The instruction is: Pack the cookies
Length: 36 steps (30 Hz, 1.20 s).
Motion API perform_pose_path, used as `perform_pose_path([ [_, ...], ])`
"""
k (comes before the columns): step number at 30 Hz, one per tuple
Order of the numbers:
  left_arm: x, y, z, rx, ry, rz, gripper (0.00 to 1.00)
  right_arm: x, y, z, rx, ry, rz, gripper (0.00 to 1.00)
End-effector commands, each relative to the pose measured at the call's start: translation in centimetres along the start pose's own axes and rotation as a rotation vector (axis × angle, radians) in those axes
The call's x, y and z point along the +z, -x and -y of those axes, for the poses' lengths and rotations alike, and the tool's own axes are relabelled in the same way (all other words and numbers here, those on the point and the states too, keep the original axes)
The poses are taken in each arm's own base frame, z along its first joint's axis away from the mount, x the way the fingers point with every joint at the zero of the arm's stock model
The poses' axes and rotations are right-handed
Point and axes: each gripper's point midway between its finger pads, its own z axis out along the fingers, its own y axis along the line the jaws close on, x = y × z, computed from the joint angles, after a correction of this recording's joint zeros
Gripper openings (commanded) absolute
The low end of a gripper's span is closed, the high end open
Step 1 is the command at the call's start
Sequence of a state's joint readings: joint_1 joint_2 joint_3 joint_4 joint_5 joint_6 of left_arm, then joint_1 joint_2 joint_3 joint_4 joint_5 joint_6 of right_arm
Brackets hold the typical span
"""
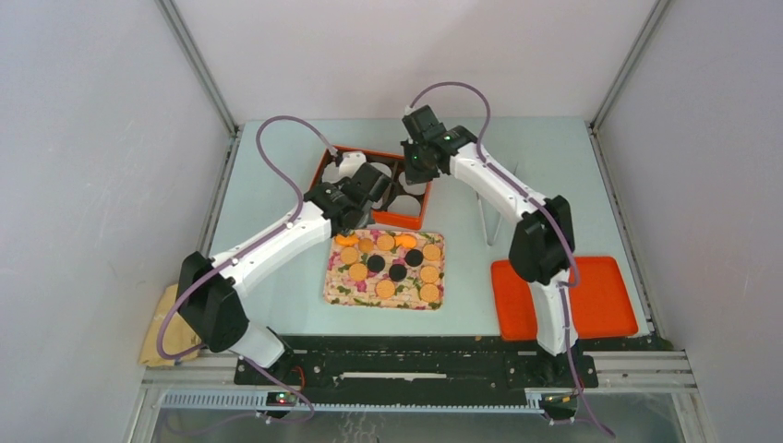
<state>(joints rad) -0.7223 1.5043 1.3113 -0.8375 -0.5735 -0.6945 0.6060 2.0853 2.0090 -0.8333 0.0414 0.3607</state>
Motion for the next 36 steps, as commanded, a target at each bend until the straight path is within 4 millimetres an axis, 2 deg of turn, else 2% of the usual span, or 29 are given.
perform_pose_path([
  [1,-0.1,2.2,-0.2,0.018,0.001,0.063,0.0,3.3,-2.8,-0.4,-0.026,-0.01,-0.122,0.0],
  [4,1.3,2.2,-0.3,0.031,0.006,0.075,0.0,4.7,-4.0,-0.5,-0.019,0.005,-0.158,0.0],
  [8,4.4,3.1,-0.7,0.017,0.054,0.088,0.0,5.8,-5.2,0.3,-0.011,0.002,-0.184,0.0],
  [13,8.5,3.9,-0.9,-0.004,0.089,0.077,0.0,5.6,-6.6,1.4,-0.009,-0.005,-0.203,0.0],
  [17,12.0,3.0,-1.5,0.031,0.149,0.021,0.0,5.3,-8.3,2.4,-0.016,-0.02,-0.231,0.0],
  [23,14.9,1.8,-1.9,0.048,0.187,-0.023,0.0,4.5,-8.5,4.6,-0.004,-0.051,-0.232,0.0],
  [26,15.5,1.8,-1.7,0.059,0.194,-0.027,0.0,4.2,-8.0,5.4,0.011,-0.057,-0.222,0.0],
  [28,14.9,2.2,-1.7,0.048,0.187,-0.032,0.0,4.2,-7.8,5.7,0.021,-0.051,-0.221,0.0],
  [31,11.7,5.1,-1.3,-0.023,0.11,0.045,0.0,4.3,-7.9,5.7,0.021,-0.046,-0.223,0.0],
  [33,10.3,6.9,-1.3,-0.054,0.086,0.098,0.0,4.7,-8.1,5.7,0.023,-0.04,-0.231,0.0],
  [34,9.9,8.0,-1.3,-0.057,0.083,0.119,0.0,4.8,-8.1,5.6,0.024,-0.033,-0.234,0.0],
  [36,10.7,8.5,-1.7,-0.046,0.109,0.111,0.0,5.1,-8.1,5.4,0.026,-0.027,-0.24,0.0],
])
